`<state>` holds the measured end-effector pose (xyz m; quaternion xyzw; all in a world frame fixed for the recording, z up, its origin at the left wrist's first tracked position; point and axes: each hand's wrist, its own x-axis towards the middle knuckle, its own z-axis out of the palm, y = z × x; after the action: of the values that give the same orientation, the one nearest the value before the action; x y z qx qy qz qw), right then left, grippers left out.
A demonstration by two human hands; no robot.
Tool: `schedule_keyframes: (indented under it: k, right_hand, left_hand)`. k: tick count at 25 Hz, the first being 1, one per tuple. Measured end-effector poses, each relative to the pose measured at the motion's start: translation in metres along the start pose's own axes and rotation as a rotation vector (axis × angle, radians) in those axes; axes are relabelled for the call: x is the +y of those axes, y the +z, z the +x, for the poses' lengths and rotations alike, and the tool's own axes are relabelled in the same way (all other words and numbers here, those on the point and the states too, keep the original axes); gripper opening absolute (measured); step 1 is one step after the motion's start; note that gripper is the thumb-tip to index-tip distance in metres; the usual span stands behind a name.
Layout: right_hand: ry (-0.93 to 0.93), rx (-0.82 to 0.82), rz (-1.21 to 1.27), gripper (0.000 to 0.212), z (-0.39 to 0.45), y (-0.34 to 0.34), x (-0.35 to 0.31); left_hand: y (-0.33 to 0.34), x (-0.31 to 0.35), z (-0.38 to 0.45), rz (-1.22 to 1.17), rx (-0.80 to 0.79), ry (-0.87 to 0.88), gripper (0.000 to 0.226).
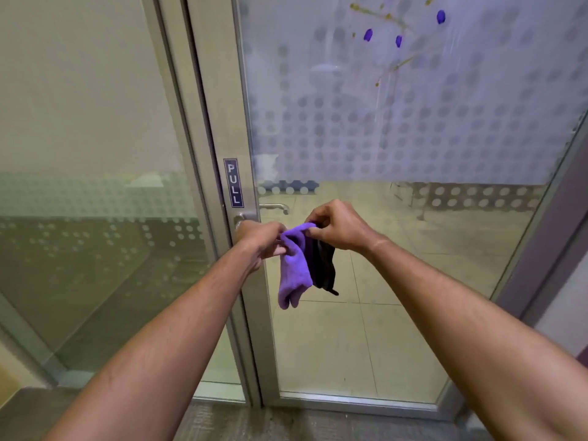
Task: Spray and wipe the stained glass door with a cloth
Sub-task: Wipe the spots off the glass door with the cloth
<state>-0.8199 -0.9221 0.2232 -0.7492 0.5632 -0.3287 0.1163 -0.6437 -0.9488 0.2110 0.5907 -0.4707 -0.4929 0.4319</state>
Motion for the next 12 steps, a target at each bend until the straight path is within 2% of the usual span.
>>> schedule_keyframes:
  k: [2, 4, 6, 8, 10, 12]
  right_hand:
    - [-0.01, 0.008, 0.001, 0.011, 0.011, -0.013, 0.011]
    - [-0.016, -0.01, -0.012, 0.012, 0.02, -0.024, 0.021]
    - [-0.02, -0.028, -0.027, 0.014, 0.028, -0.033, 0.027]
    - [-0.028, -0.028, -0.035, 0.016, 0.037, -0.041, 0.03]
    - [-0.015, -0.025, -0.008, 0.014, 0.045, -0.05, 0.033]
    - [0.002, -0.061, 0.02, 0.012, 0.051, -0.057, 0.035]
  left_hand:
    - [0.006, 0.007, 0.005, 0.09, -0.09, 0.093, 0.009]
    - [0.007, 0.016, 0.008, 0.253, -0.169, 0.292, 0.013]
    - [0.007, 0.03, 0.012, 0.539, -0.21, 0.649, 0.014]
    - [0.009, 0.048, 0.013, 0.77, -0.268, 0.973, 0.026]
    - [0.015, 0.064, 0.017, 0.931, -0.371, 1.144, 0.042]
    - [0.025, 0.076, 0.022, 1.131, -0.437, 1.213, 0.051]
